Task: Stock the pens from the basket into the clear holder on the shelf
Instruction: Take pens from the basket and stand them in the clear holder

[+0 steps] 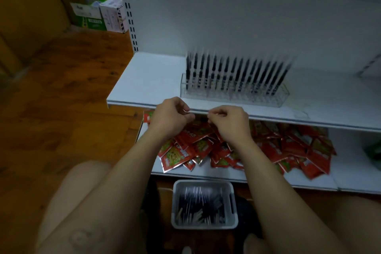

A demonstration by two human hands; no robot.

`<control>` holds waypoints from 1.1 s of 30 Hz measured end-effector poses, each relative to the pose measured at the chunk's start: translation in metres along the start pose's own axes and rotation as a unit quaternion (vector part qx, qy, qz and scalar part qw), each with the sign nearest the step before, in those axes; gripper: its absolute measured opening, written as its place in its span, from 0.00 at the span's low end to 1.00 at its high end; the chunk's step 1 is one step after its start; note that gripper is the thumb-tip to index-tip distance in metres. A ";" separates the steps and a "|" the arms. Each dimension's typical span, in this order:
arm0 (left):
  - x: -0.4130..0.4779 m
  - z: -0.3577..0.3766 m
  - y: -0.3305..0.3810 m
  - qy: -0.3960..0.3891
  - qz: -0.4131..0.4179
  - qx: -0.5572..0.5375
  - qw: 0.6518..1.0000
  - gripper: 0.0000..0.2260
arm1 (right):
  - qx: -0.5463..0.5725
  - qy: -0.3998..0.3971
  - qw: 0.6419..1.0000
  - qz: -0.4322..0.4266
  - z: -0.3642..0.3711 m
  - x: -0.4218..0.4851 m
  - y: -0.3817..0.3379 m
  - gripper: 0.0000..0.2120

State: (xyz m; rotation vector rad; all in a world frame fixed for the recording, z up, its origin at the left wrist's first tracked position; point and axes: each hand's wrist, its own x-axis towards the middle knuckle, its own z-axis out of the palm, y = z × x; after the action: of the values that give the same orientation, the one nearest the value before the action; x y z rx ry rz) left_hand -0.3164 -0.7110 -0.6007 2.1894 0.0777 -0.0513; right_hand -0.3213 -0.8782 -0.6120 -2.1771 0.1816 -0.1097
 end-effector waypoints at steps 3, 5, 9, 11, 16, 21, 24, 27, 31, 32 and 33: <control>-0.020 0.030 -0.015 -0.032 -0.003 0.039 0.999 0.08 | -0.008 -0.070 0.996 0.049 0.001 -0.027 0.043 0.05; -0.031 0.050 -0.032 -0.073 -0.021 0.079 0.994 0.08 | 0.015 -0.124 0.987 0.096 0.003 -0.046 0.075 0.06; -0.053 0.080 -0.072 -0.155 -0.084 0.134 0.975 0.08 | 0.034 -0.161 0.967 0.193 0.022 -0.077 0.133 0.06; -0.067 0.093 -0.094 -0.161 -0.137 0.132 0.968 0.08 | 0.010 -0.197 0.952 0.235 0.037 -0.089 0.158 0.07; -0.100 0.136 -0.140 -0.203 -0.233 0.112 0.944 0.09 | -0.010 -0.259 0.899 0.354 0.069 -0.104 0.212 0.08; -0.085 0.158 -0.160 -0.212 -0.251 0.090 0.940 0.10 | -0.038 -0.281 0.891 0.355 0.098 -0.091 0.239 0.15; -0.069 0.169 -0.176 -0.184 -0.292 0.021 0.938 0.07 | -0.053 -0.291 0.877 0.379 0.114 -0.079 0.256 0.15; -0.063 0.188 -0.192 -0.159 -0.314 -0.012 0.936 0.07 | -0.056 -0.310 0.851 0.421 0.126 -0.074 0.280 0.14; -0.063 0.207 -0.205 -0.183 -0.349 -0.037 0.918 0.04 | 0.014 -0.273 0.815 0.510 0.133 -0.078 0.288 0.17; -0.063 0.211 -0.209 -0.188 -0.357 -0.042 0.914 0.06 | 0.035 -0.267 0.805 0.529 0.135 -0.079 0.289 0.16; -0.062 0.214 -0.211 -0.193 -0.363 -0.045 0.910 0.08 | 0.057 -0.258 0.795 0.547 0.136 -0.079 0.291 0.16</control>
State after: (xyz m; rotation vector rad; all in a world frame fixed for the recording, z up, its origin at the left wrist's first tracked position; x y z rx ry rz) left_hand -0.3961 -0.7657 -0.8924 1.9061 0.6517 -0.8757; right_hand -0.4053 -0.9203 -0.9290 -1.5955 1.0369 1.0824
